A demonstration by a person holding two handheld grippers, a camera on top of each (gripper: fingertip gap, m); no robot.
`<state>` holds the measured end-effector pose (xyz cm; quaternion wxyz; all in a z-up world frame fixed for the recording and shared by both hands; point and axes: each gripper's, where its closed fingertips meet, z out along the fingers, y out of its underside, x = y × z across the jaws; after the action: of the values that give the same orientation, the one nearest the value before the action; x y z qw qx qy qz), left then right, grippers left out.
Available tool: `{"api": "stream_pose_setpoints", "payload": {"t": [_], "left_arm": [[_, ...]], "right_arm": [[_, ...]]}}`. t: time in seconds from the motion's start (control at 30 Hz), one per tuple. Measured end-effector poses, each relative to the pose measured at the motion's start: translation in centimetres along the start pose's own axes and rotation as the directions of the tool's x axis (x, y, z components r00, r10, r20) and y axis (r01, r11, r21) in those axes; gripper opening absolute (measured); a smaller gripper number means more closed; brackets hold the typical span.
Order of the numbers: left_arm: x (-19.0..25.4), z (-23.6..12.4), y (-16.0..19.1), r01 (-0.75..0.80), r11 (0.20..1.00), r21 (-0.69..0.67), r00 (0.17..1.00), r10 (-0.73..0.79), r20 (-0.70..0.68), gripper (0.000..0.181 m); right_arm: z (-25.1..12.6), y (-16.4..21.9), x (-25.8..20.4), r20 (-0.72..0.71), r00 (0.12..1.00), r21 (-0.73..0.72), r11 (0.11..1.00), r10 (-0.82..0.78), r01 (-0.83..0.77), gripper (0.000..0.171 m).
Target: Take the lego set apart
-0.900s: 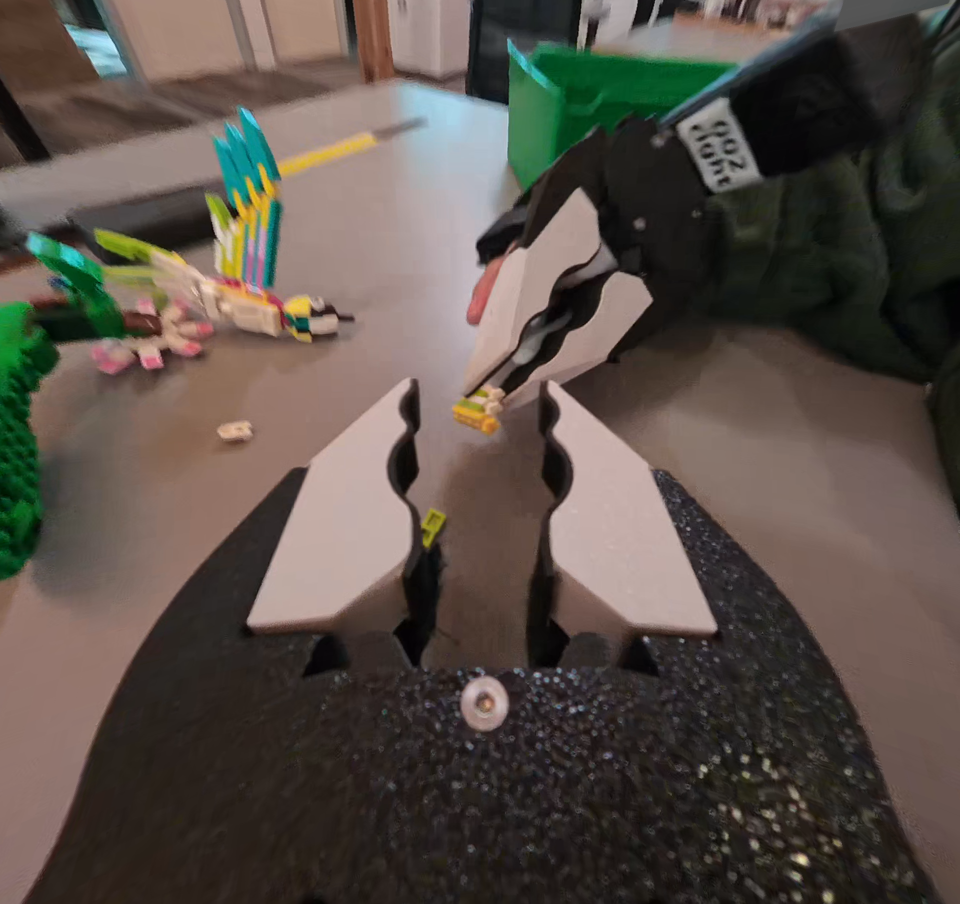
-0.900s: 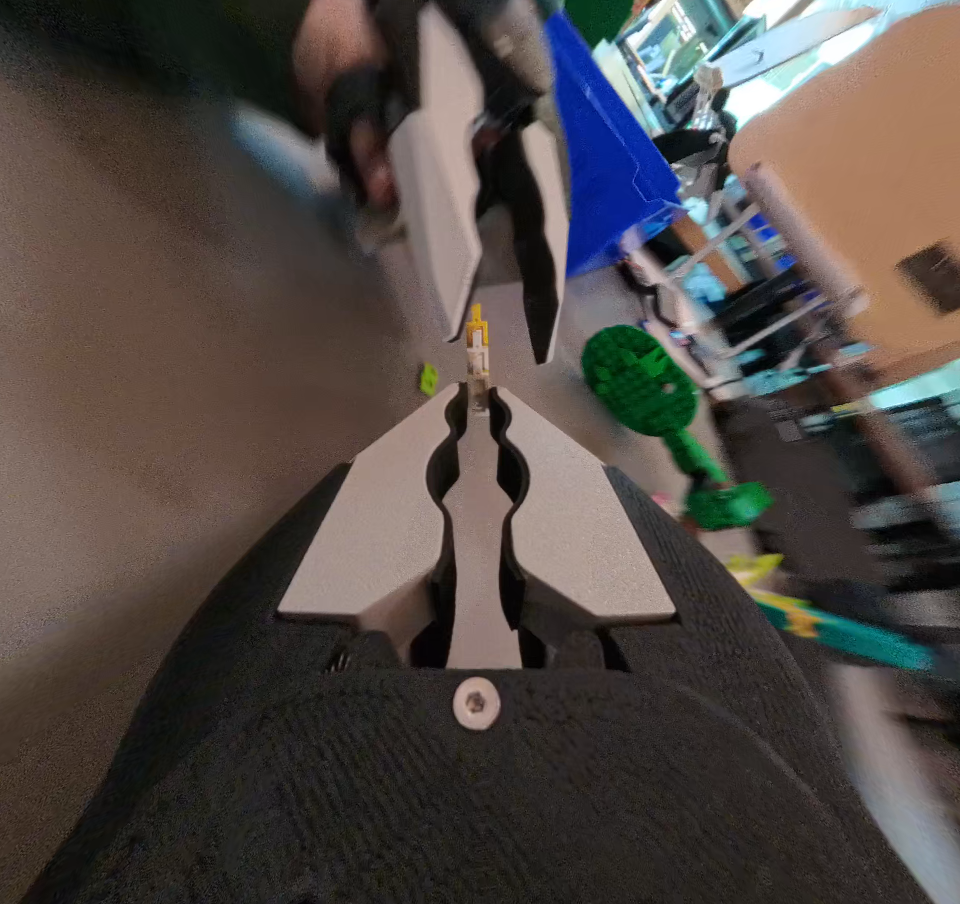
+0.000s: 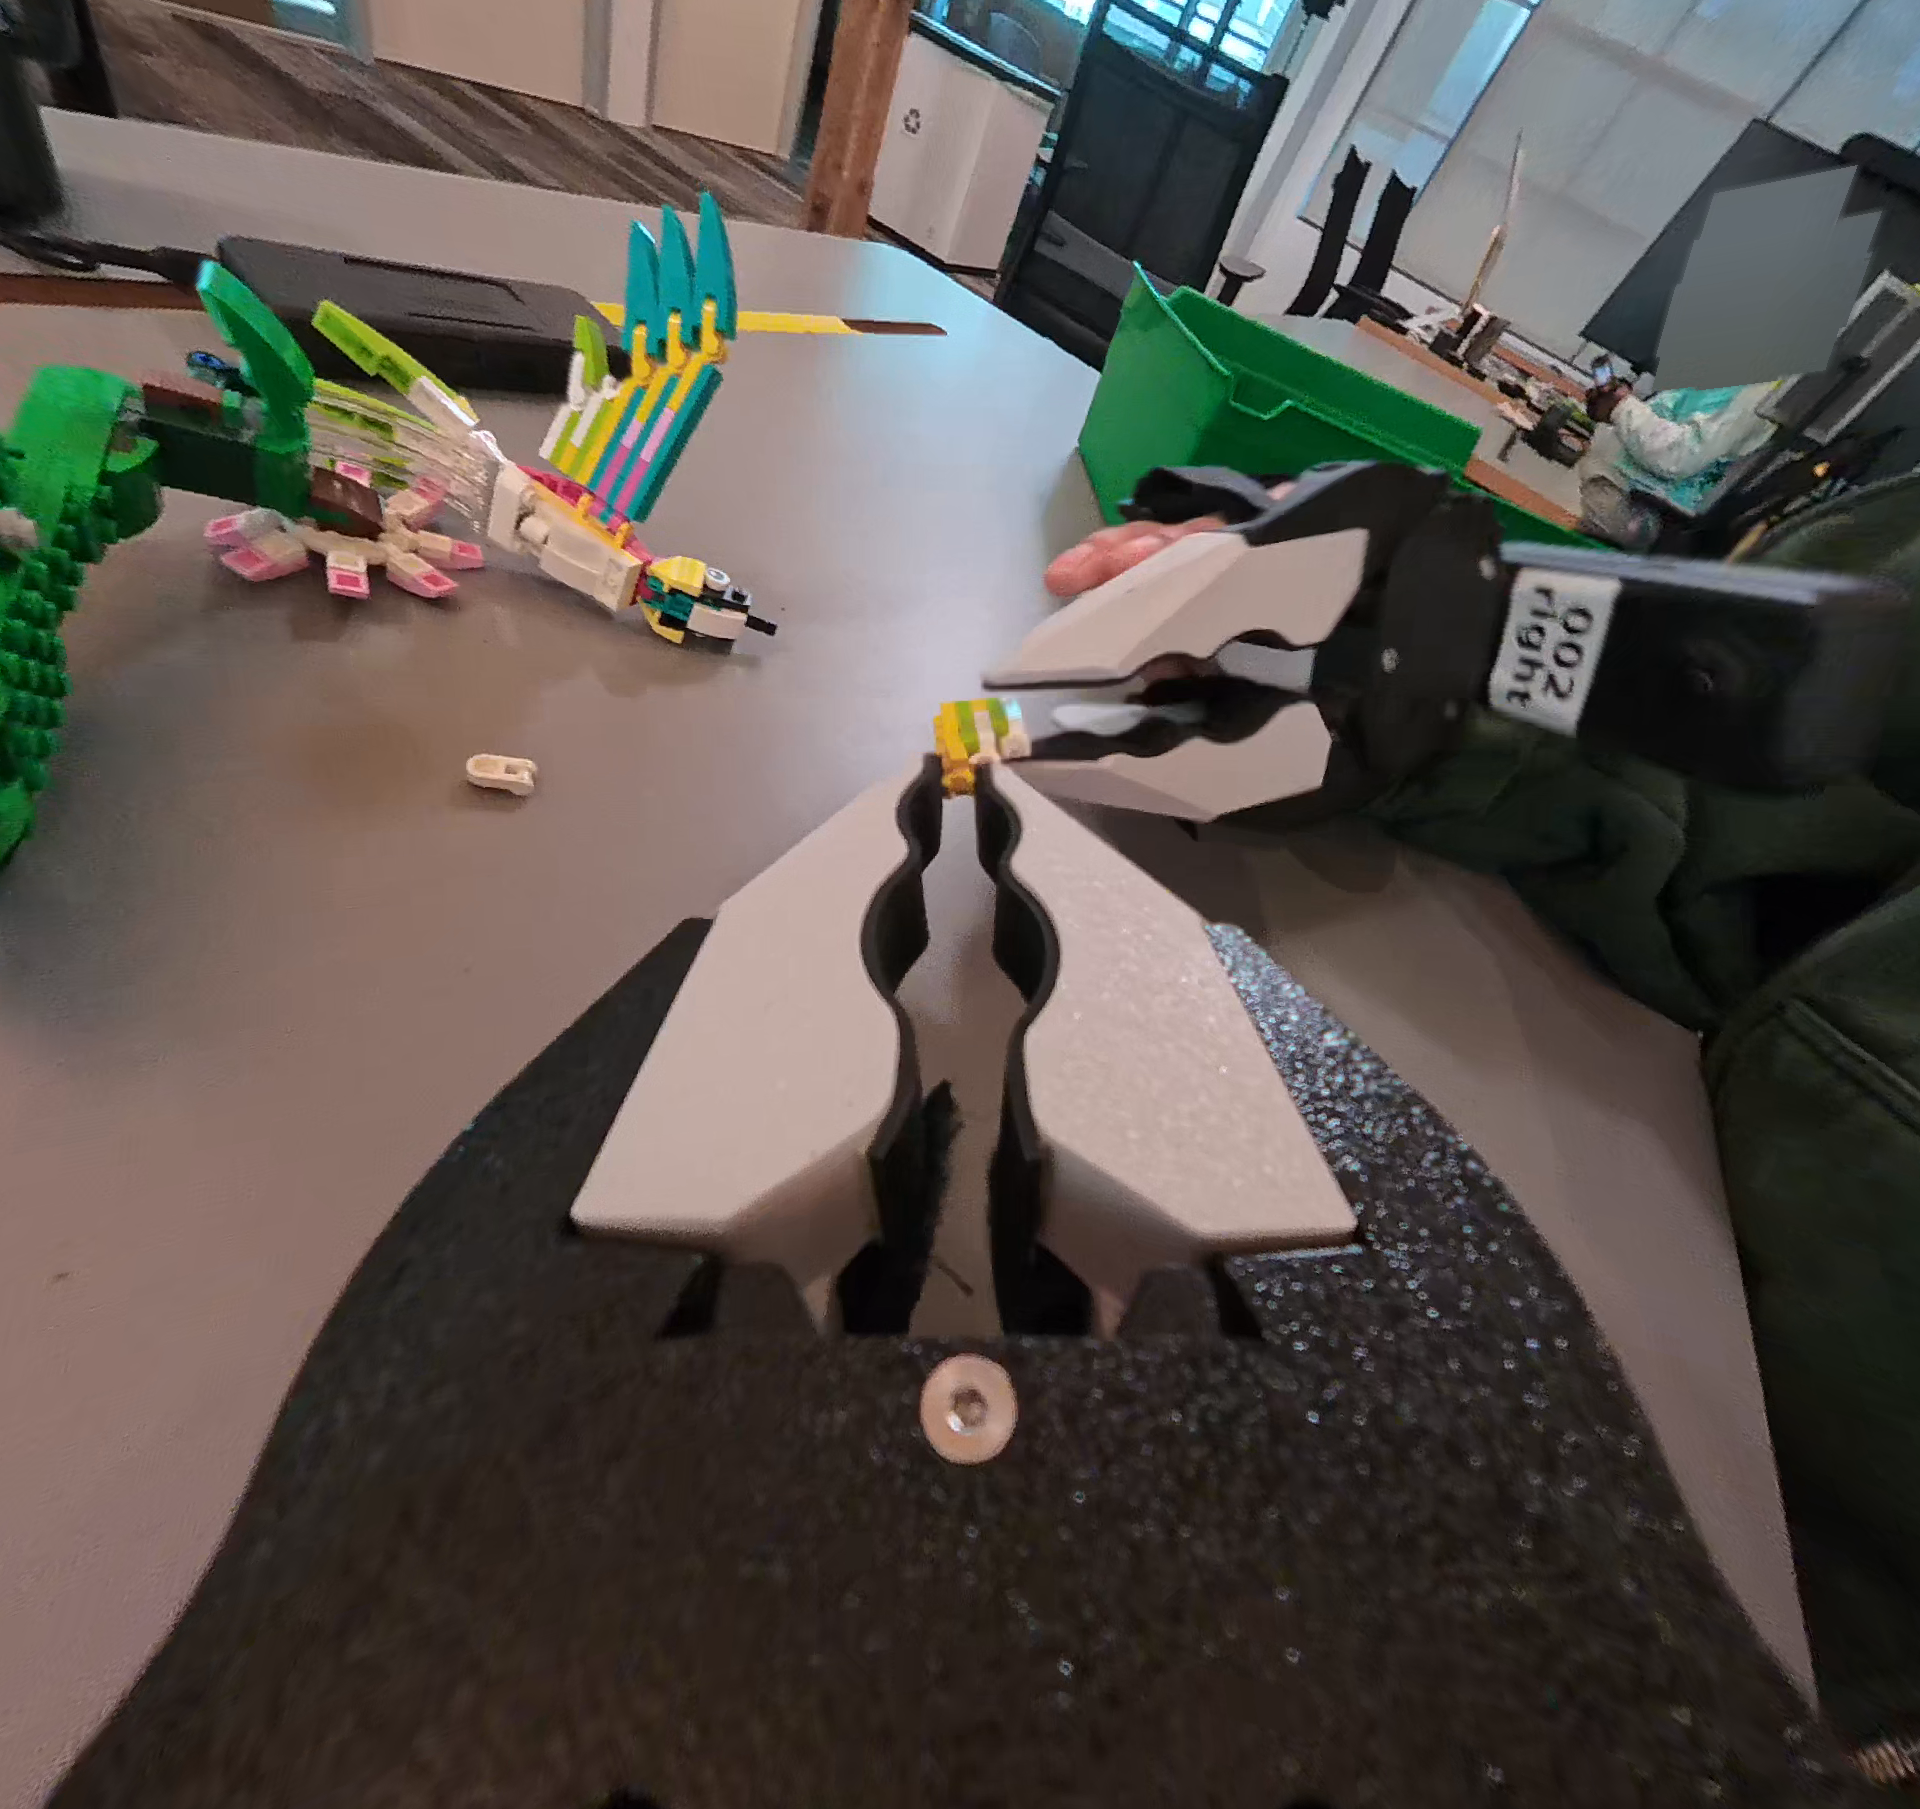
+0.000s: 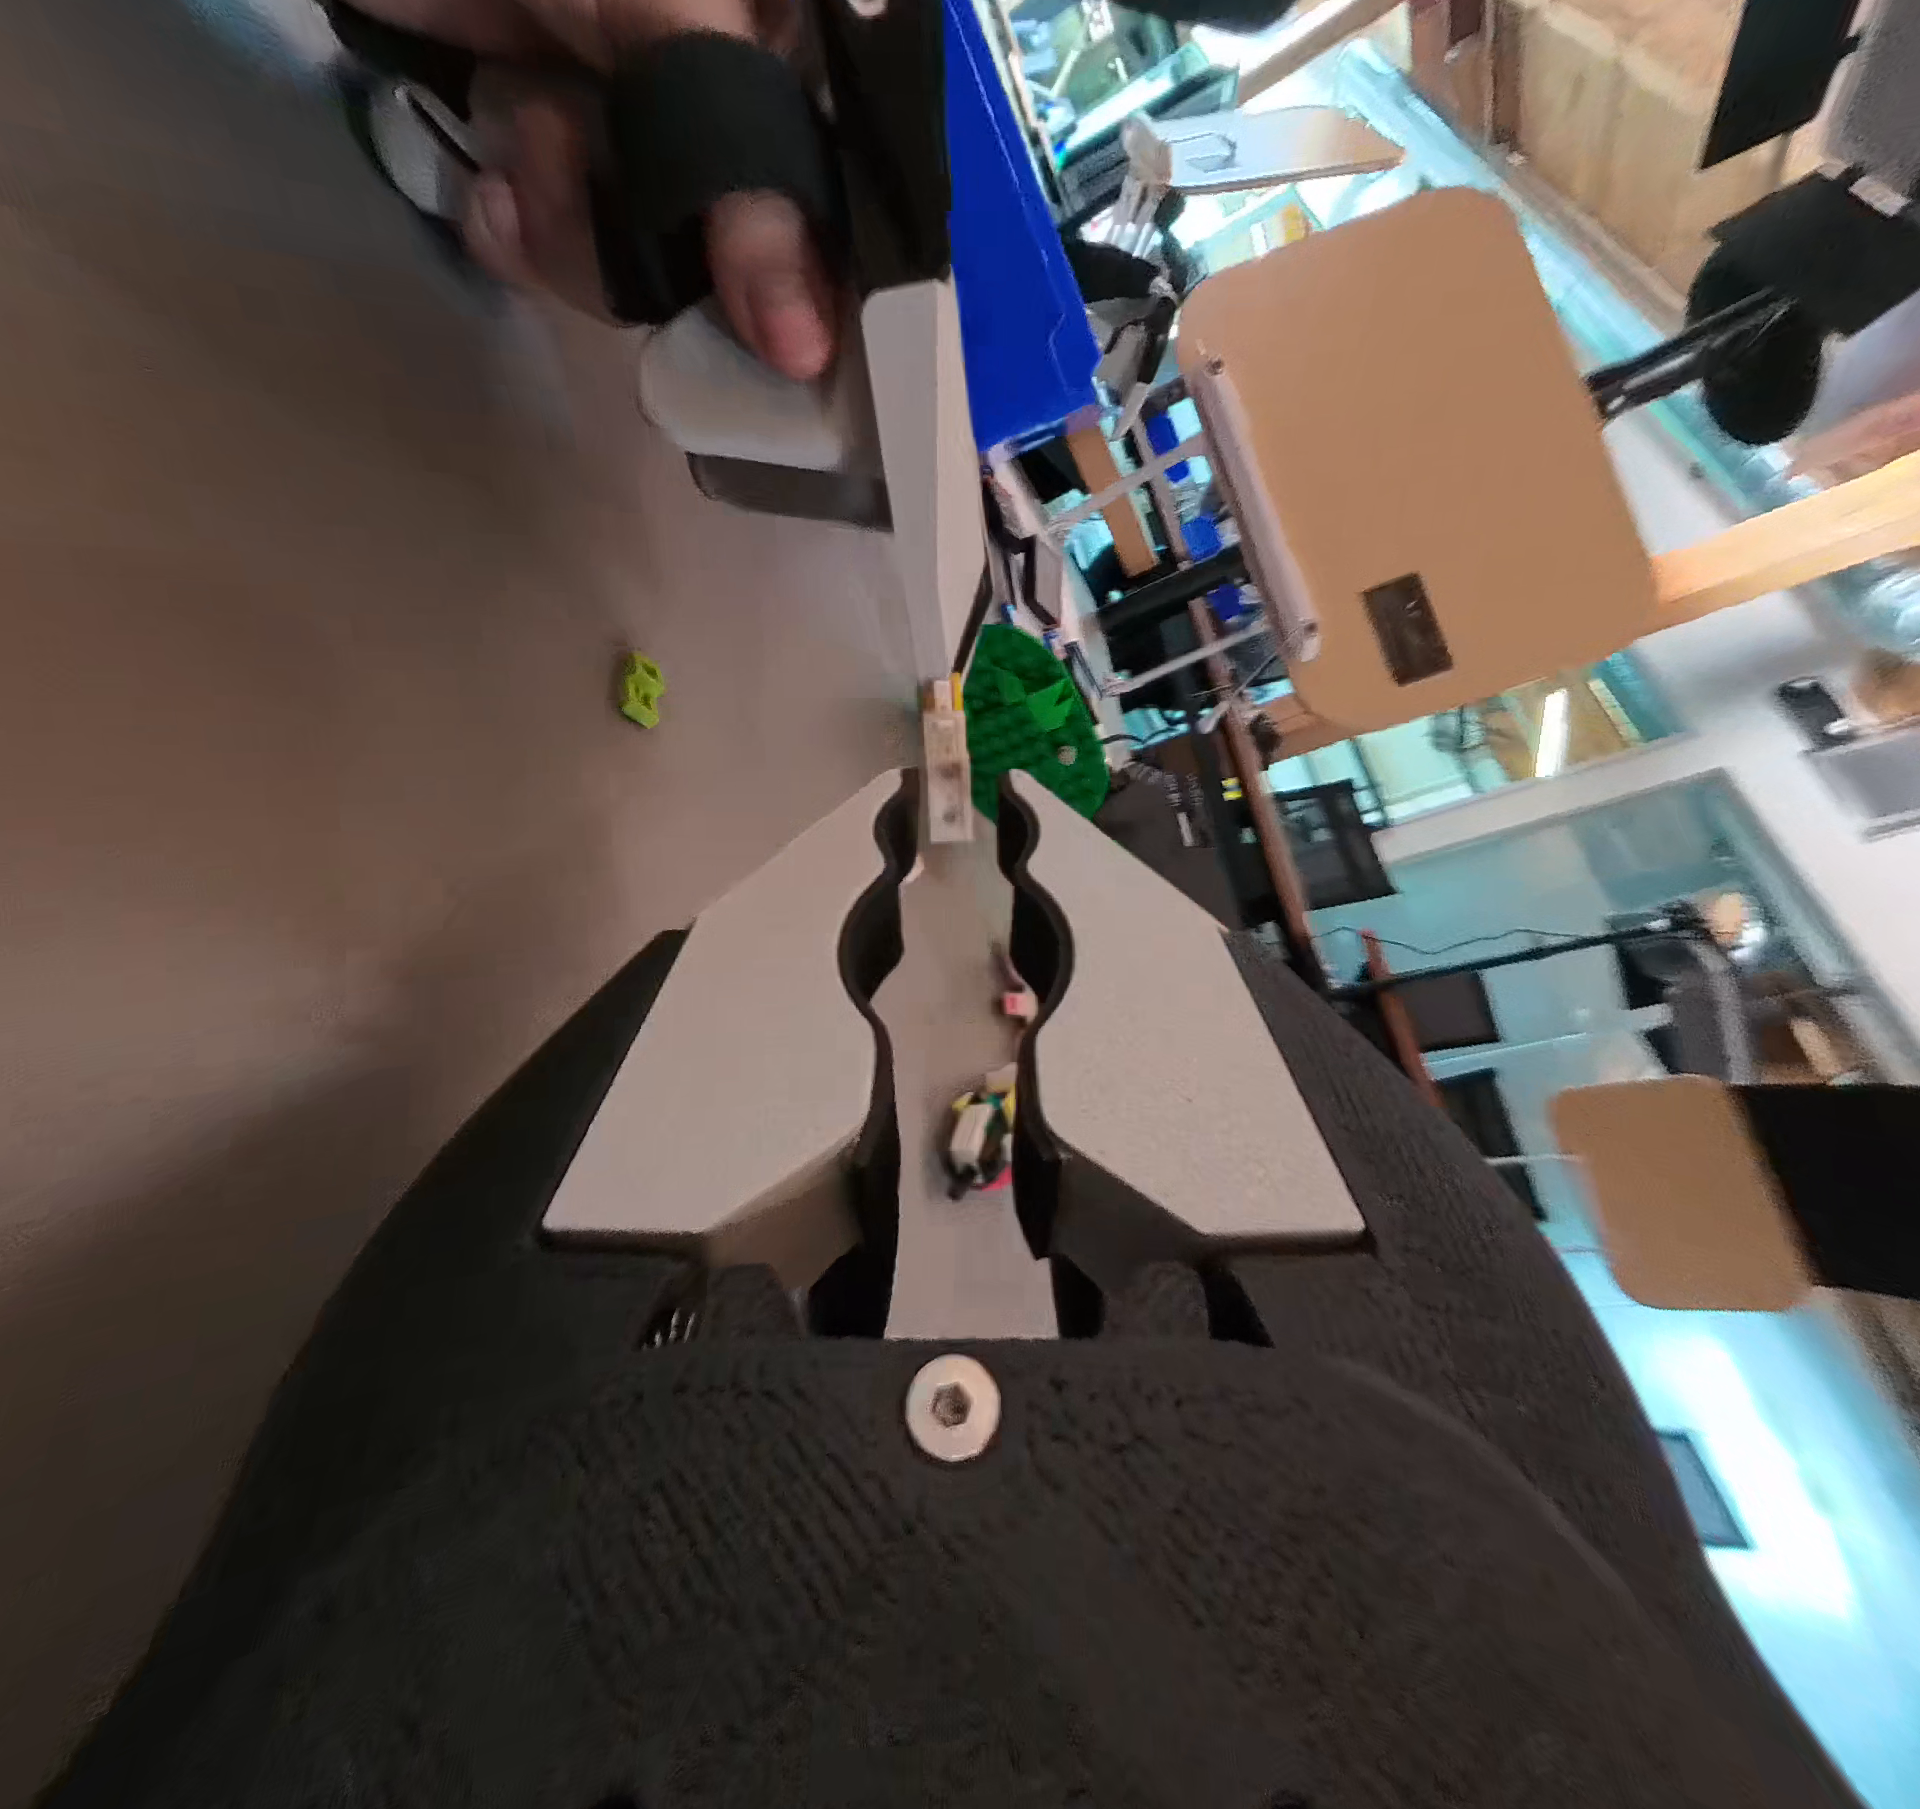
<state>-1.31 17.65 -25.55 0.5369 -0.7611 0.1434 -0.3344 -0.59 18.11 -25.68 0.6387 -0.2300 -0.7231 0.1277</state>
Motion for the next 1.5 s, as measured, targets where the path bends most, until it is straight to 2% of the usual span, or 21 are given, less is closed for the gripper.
{"api": "stream_pose_setpoints", "payload": {"t": [0.17,0.23,0.37,0.63,0.67,0.7,0.73,0.77,0.8,0.83,0.93,1.03,1.1,1.13,1.17,1.23,1.27,1.33,1.4,1.5], "left_arm": [[0.1,0.4,0.5,0.025,0.999,-0.033,1.000,-0.025,0.006,0.004],[0.6,0.7,0.6,0.033,0.999,-0.038,0.999,-0.034,-0.019,0.004],[0.3,0.7,0.6,0.027,0.999,-0.047,1.000,-0.027,0.008,0.004],[1.0,1.3,0.2,0.058,0.998,-0.027,0.998,-0.058,-0.001,0.003],[-0.7,1.0,0.6,0.066,0.997,-0.041,0.992,-0.061,0.109,0.003],[-4.4,-0.8,1.6,-0.009,0.993,-0.122,0.951,0.046,0.306,0.003],[-5.9,-2.6,1.0,0.014,0.996,-0.086,0.936,0.017,0.351,0.003],[-5.3,-3.6,-0.8,0.101,0.993,0.069,0.960,-0.115,0.256,0.003],[-5.1,-4.3,-1.9,0.144,0.977,0.156,0.964,-0.174,0.200,0.003],[-4.6,-4.3,-1.9,0.125,0.980,0.153,0.969,-0.154,0.191,0.003],[-2.4,-2.4,-1.2,-0.008,0.999,0.033,0.989,0.003,0.148,0.004],[-2.0,-1.8,-0.5,0.013,1.000,0.009,0.995,-0.014,0.098,0.004],[-2.5,-1.9,0.1,0.065,0.998,-0.007,0.993,-0.064,0.098,0.004],[-2.9,-1.8,0.6,0.080,0.996,-0.034,0.990,-0.076,0.121,0.004],[-3.4,-1.6,1.5,0.091,0.993,-0.077,0.985,-0.078,0.154,0.004],[-3.7,-1.2,2.8,0.103,0.982,-0.160,0.981,-0.074,0.178,0.005],[-3.7,-1.0,3.0,0.096,0.979,-0.177,0.981,-0.064,0.181,0.008],[-3.6,-0.8,2.9,0.067,0.982,-0.177,0.981,-0.032,0.190,0.028],[-2.5,-0.5,2.3,0.041,0.988,-0.149,0.991,-0.021,0.132,0.036],[0.4,0.2,0.6,0.022,0.998,-0.054,1.000,-0.023,-0.019,0.038]], "right_arm": [[0.4,-0.8,-0.5,-0.036,0.987,-0.056,0.986,-0.159,0.157,0.013],[0.6,-0.7,-0.6,-0.038,0.981,-0.091,0.979,-0.189,0.185,0.007],[0.7,-0.5,-0.7,-0.022,0.977,-0.146,0.967,-0.213,0.207,0.005],[-0.3,-0.8,0.0,-0.098,0.923,-0.075,0.928,-0.372,0.366,0.004],[-0.6,-1.3,0.2,-0.128,0.916,-0.048,0.924,-0.381,0.378,0.004],[-1.3,-2.7,0.7,-0.172,0.915,0.013,0.928,-0.365,0.372,0.004],[-2.0,-3.9,1.1,-0.199,0.923,0.054,0.936,-0.330,0.347,0.004],[-2.1,-4.2,0.9,-0.195,0.930,0.066,0.942,-0.312,0.330,0.004],[-1.9,-4.0,0.4,-0.177,0.933,0.072,0.941,-0.313,0.329,0.004],[-1.6,-3.7,0.1,-0.158,0.944,0.084,0.948,-0.290,0.306,0.004],[-1.7,-3.6,1.1,-0.096,0.995,0.166,0.985,-0.032,0.048,0.005],[-1.8,-2.8,1.5,-0.006,0.984,0.208,0.963,0.177,-0.172,0.005],[-1.7,-2.9,1.7,0.114,0.913,0.241,0.881,0.391,-0.407,0.006],[-1.8,-2.9,2.2,0.175,0.841,0.253,0.802,0.511,-0.540,0.006],[-1.8,-2.9,2.6,0.252,0.741,0.251,0.698,0.622,-0.671,0.006],[-1.7,-2.5,3.1,0.405,0.483,0.190,0.445,0.776,-0.875,0.005],[-1.7,-2.2,3.2,0.471,0.351,0.140,0.325,0.809,-0.936,0.005],[-1.6,-1.8,3.2,0.552,0.140,0.048,0.136,0.822,-0.989,0.006],[-1.7,-1.8,3.3,0.605,0.017,-0.010,0.029,0.796,-1.000,0.005],[-1.7,-1.8,3.3,0.620,-0.017,-0.033,0.004,0.784,-0.999,0.005]]}}
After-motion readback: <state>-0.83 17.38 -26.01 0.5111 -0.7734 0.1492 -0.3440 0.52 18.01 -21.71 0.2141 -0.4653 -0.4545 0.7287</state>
